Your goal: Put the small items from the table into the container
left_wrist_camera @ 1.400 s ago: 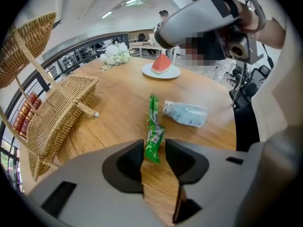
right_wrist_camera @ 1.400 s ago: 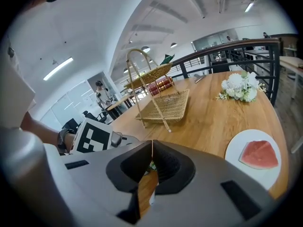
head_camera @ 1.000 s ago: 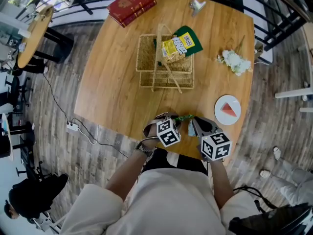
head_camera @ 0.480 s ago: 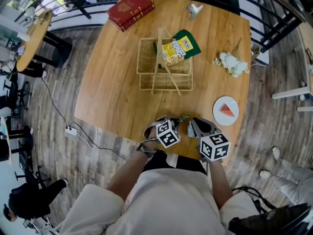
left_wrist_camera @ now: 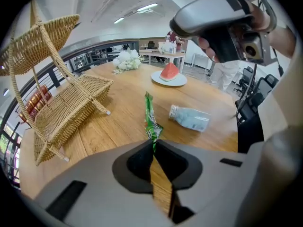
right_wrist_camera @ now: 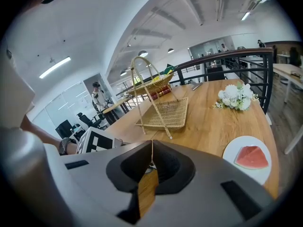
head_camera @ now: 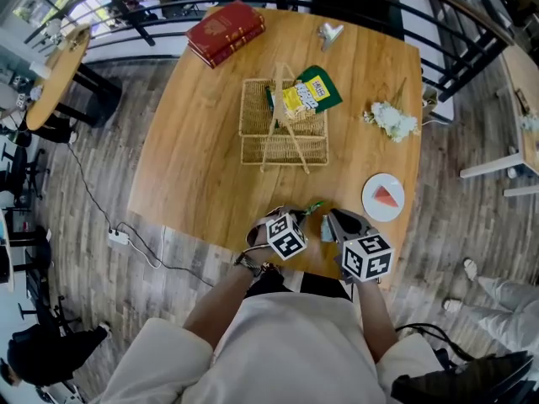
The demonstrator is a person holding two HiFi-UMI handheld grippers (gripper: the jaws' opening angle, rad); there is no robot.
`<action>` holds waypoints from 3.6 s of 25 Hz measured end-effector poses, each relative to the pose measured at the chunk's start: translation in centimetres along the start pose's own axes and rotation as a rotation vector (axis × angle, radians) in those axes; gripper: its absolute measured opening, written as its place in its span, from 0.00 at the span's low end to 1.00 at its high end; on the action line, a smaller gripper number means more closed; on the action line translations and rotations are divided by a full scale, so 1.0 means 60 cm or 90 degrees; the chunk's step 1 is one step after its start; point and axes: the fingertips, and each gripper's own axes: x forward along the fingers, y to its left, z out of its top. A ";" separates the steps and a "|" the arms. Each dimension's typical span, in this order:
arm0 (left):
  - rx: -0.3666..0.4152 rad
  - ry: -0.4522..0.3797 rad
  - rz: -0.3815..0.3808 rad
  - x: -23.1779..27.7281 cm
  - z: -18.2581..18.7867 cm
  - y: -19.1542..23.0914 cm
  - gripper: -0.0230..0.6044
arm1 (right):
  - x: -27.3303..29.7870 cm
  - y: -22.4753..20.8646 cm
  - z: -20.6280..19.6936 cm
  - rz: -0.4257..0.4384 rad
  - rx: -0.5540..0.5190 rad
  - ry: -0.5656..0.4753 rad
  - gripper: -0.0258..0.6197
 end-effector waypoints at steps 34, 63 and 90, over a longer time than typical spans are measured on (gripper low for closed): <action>-0.154 -0.248 0.257 -0.357 0.034 0.145 0.08 | -0.004 0.176 0.193 0.075 -0.149 -0.112 0.07; -0.207 -0.447 0.352 -0.546 0.132 0.271 0.08 | 0.022 0.284 0.359 0.148 -0.237 -0.209 0.07; -0.237 -0.345 0.256 -0.360 0.177 0.422 0.08 | 0.068 0.161 0.371 0.064 -0.176 -0.180 0.07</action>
